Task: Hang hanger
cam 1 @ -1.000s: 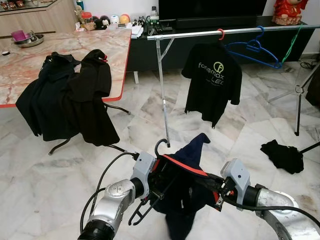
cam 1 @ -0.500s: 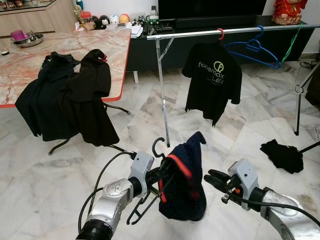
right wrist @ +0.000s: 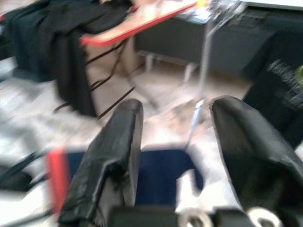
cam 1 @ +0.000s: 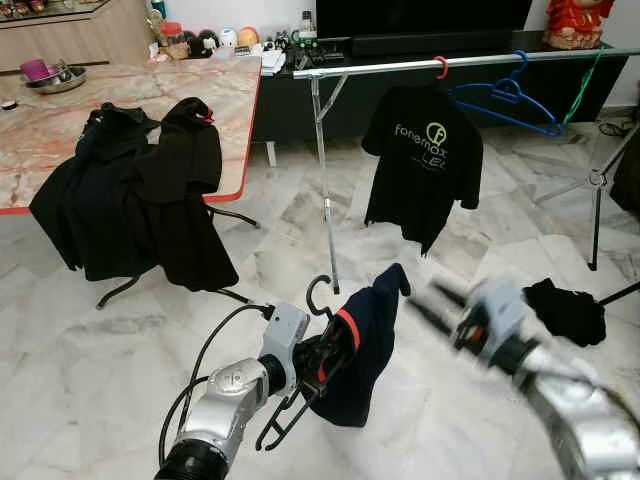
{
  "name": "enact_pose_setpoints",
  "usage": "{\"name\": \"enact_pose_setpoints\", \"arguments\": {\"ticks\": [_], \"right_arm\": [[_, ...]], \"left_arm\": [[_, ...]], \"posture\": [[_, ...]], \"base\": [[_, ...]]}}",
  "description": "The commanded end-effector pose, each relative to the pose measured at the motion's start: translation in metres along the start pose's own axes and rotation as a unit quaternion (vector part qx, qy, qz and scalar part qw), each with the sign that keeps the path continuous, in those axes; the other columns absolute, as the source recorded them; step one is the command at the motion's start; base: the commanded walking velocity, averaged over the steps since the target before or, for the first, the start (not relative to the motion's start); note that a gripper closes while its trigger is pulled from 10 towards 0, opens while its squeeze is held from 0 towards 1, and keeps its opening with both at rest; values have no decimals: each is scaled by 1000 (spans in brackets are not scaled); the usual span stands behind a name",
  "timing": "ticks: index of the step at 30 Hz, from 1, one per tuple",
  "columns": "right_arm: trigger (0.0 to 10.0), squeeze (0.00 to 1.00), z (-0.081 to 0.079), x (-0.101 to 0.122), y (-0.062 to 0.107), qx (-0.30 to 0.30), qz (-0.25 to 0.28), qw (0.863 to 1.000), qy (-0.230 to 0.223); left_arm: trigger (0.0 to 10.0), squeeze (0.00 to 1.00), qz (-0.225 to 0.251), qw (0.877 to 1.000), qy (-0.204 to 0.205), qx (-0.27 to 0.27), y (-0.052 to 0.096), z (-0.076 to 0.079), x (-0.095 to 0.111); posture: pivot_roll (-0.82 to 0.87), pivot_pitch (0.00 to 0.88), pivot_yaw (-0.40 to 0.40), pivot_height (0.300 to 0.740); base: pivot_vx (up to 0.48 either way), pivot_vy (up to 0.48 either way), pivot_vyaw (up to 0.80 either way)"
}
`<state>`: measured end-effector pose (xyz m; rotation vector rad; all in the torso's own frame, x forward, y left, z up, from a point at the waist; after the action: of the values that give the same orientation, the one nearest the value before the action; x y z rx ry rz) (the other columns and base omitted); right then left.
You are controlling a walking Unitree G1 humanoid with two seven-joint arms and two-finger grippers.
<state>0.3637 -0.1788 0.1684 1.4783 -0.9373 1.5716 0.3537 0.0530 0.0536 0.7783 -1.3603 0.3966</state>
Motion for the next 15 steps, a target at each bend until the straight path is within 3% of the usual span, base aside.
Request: {"name": "enact_pose_setpoints", "arguments": {"ticks": [1, 3, 5, 6, 8, 9, 11, 12, 13, 15], "right_arm": [[10000, 1000, 7, -12, 3, -10, -23, 1000, -3], [10000, 1000, 7, -12, 3, -10, -23, 1000, -3], [10000, 1000, -8, -21, 5, 69, -62, 995, 24], [10000, 1000, -8, -21, 5, 69, -62, 995, 24], [10000, 1000, -23, -31, 11, 151, -99, 983, 44], [10000, 1000, -23, -31, 11, 151, -99, 983, 44], [10000, 1000, -34, -35, 21, 227, -127, 964, 51], [10000, 1000, -34, -35, 21, 227, -127, 964, 51], [10000, 1000, -35, -37, 29, 274, -152, 948, 60], [10000, 1000, -30, -38, 33, 302, -178, 935, 60]], "left_arm": [[10000, 0, -2, 999, -21, -24, 2, 7, -1], [10000, 0, -2, 999, -21, -24, 2, 7, -1], [10000, 0, -17, 997, -46, -66, 8, 17, -7], [10000, 0, -17, 997, -46, -66, 8, 17, -7], [10000, 0, -25, 993, -66, -98, 13, 25, -9], [10000, 0, -25, 993, -66, -98, 13, 25, -9], [10000, 0, -36, 987, -91, -127, 17, 31, -12], [10000, 0, -36, 987, -91, -127, 17, 31, -12], [10000, 0, -38, 981, -104, -161, 20, 41, -11], [10000, 0, -36, 972, -116, -202, 23, 54, -6]], "posture": [[76, 121, 19, 740], [76, 121, 19, 740], [76, 120, 15, 740], [76, 120, 15, 740], [74, 118, 15, 740], [74, 118, 15, 740], [72, 112, 14, 740], [72, 112, 14, 740], [64, 104, 13, 740], [62, 99, 13, 740]], "base": [[0, 0, 0], [0, 0, 0], [0, 0, 0], [0, 0, 0], [0, 0, 0], [0, 0, 0], [0, 0, 0], [0, 0, 0], [0, 0, 0], [0, 0, 0]]}}
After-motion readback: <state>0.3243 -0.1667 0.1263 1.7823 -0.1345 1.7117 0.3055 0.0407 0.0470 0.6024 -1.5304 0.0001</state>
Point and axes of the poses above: a point about 5 cm out from each wrist's last joint towards the gripper, its own y axis pointing back from the gripper into the wrist, its own x axis along the axis of the wrist's last joint, z = x × y, the point moved 6 cm from there along -y, pointing out of the wrist towards the gripper, and after that the axes turned 7 degrees about -y, right-handed, at the moved point
